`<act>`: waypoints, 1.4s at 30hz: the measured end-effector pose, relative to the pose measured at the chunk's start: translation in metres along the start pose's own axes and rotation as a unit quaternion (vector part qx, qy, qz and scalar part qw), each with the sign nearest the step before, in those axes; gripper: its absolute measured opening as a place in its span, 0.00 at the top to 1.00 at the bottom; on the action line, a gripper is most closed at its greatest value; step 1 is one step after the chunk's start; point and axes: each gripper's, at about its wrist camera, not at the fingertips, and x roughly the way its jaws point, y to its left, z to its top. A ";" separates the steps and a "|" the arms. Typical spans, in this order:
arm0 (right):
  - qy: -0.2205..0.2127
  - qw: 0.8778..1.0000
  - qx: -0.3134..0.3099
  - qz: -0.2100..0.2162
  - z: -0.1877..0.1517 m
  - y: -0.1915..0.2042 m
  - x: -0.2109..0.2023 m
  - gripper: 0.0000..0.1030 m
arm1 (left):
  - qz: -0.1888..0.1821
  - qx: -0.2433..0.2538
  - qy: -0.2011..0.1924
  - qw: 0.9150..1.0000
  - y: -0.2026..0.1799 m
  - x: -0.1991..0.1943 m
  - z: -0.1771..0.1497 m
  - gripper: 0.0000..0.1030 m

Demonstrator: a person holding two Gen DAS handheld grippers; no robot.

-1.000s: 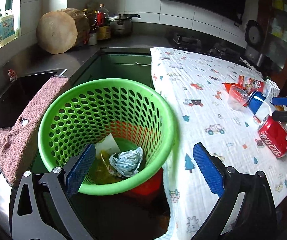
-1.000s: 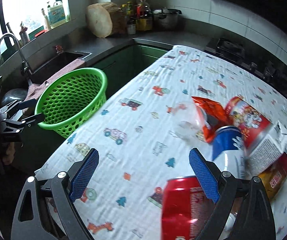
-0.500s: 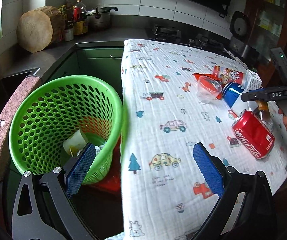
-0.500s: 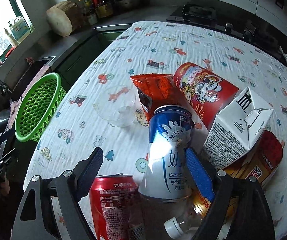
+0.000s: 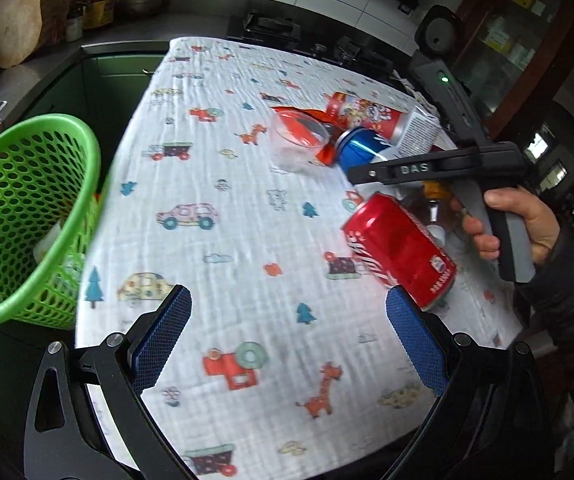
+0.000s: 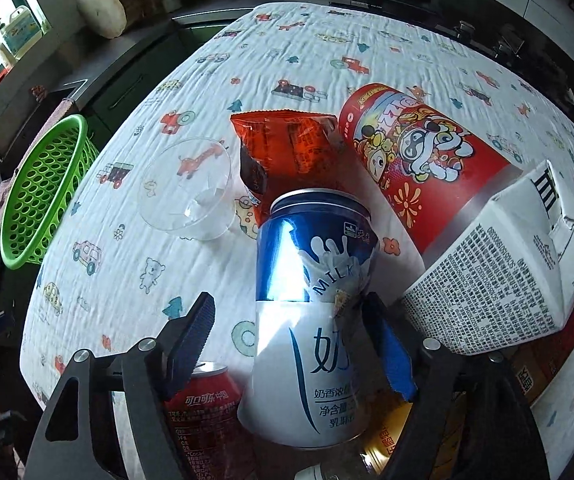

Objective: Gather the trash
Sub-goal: 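Grasp the blue-and-white milk can with the right tool while the left tool reaches the red Coke can, then grasp the red Coke can with the left tool, then drop the Coke can into the basket with the left tool while the right tool drops the milk can in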

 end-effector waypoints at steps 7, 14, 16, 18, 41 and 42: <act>0.006 1.000 -0.008 -0.003 -0.002 -0.006 0.002 0.52 | -0.064 -0.037 0.039 0.996 -0.040 0.032 0.005 0.06; -0.003 1.000 -0.003 0.019 -0.005 -0.010 0.000 0.54 | -0.089 -0.084 0.053 0.991 -0.064 0.056 0.017 0.06; -0.004 1.000 -0.002 0.028 -0.006 -0.011 -0.001 0.54 | -0.088 -0.096 0.061 0.990 -0.068 0.065 0.019 0.06; -0.008 0.999 -0.003 0.031 -0.006 -0.010 -0.002 0.54 | -0.085 -0.108 0.069 0.988 -0.070 0.074 0.021 0.06; -0.027 0.999 -0.003 0.046 -0.014 -0.005 -0.022 0.55 | -0.080 -0.137 0.092 0.983 -0.059 0.108 0.014 0.27; -0.028 0.998 -0.004 0.047 -0.015 -0.003 -0.024 0.55 | -0.081 -0.133 0.089 0.984 -0.057 0.104 0.013 0.27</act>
